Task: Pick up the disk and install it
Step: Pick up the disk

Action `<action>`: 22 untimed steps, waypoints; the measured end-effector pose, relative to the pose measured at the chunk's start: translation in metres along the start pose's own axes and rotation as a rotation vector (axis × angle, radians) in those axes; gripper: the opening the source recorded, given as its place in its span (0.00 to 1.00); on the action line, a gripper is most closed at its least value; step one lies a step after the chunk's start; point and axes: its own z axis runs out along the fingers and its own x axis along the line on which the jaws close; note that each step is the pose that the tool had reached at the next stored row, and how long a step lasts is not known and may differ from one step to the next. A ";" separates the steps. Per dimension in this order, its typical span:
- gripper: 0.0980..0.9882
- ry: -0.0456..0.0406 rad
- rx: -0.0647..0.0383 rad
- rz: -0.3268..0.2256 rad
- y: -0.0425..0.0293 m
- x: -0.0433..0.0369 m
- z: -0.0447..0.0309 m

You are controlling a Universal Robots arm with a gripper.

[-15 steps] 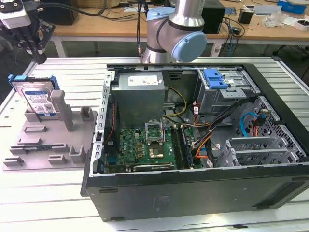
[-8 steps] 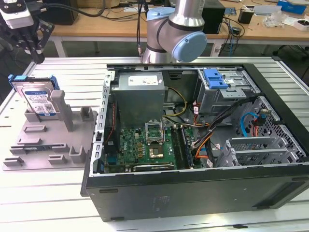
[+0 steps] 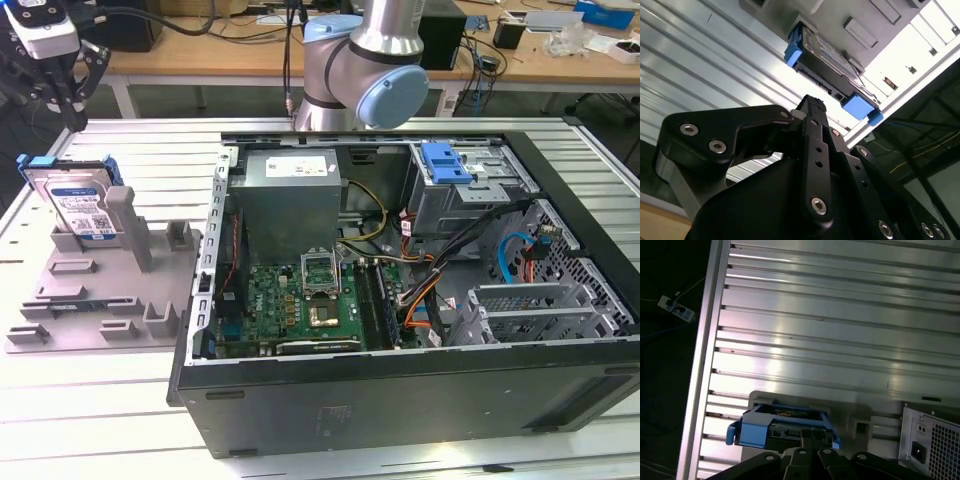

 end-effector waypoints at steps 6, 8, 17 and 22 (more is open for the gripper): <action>0.01 0.0065 0.000 -0.122 0.0000 0.0000 0.0002; 0.01 0.0091 0.001 -0.167 -0.0001 -0.0001 0.0002; 0.29 0.0196 0.005 -0.349 0.0000 0.0000 0.0005; 0.37 0.0297 0.009 -0.524 -0.0001 0.0000 0.0008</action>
